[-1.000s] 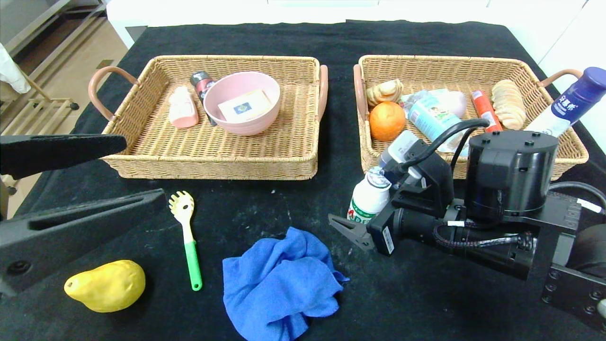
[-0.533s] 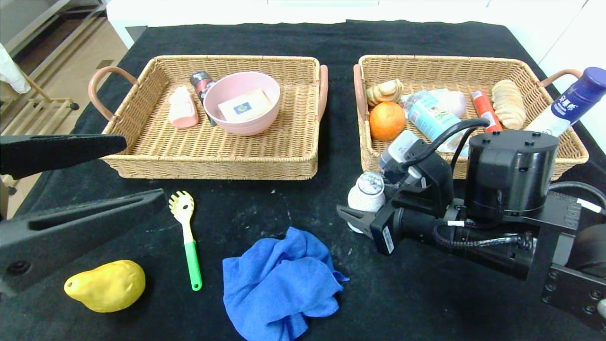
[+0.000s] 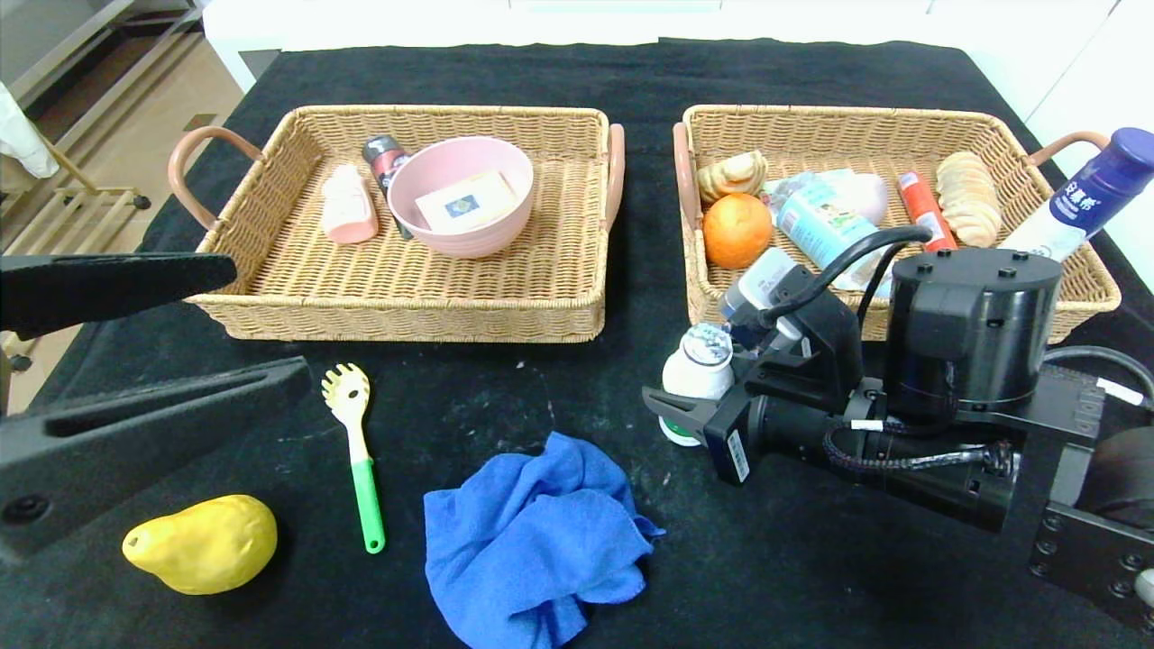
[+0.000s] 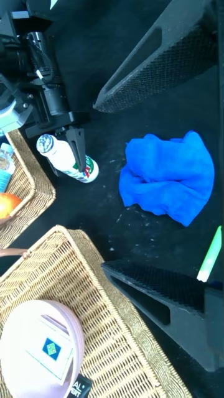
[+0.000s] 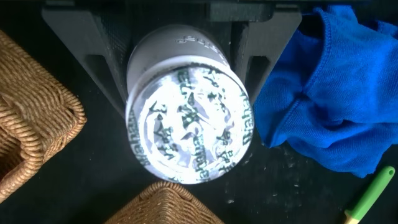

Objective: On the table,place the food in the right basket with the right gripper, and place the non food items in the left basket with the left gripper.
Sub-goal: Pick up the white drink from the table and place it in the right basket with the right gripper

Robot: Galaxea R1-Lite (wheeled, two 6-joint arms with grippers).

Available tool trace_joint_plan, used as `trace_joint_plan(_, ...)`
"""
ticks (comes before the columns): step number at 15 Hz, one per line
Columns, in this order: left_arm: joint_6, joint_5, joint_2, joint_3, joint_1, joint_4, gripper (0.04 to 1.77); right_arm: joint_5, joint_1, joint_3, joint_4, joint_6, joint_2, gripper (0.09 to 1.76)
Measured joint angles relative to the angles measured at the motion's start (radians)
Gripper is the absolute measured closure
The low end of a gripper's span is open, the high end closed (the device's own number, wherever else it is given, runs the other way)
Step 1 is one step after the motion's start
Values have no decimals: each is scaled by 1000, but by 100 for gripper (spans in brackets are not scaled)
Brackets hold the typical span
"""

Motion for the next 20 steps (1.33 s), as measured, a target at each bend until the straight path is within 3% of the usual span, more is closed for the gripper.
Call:
trace_joint_plan(9, 0, 0, 0, 1, 0, 0, 9, -6, 3, -1, 3, 2, -2, 94)
trace_joint_plan(13, 1, 0, 0, 0, 0, 1, 9, -50, 8, -14, 3, 0, -8, 95)
trace_joint_plan(20, 0, 0, 0, 1, 0, 2, 9, -54, 25, -85, 26, 9, -21, 95)
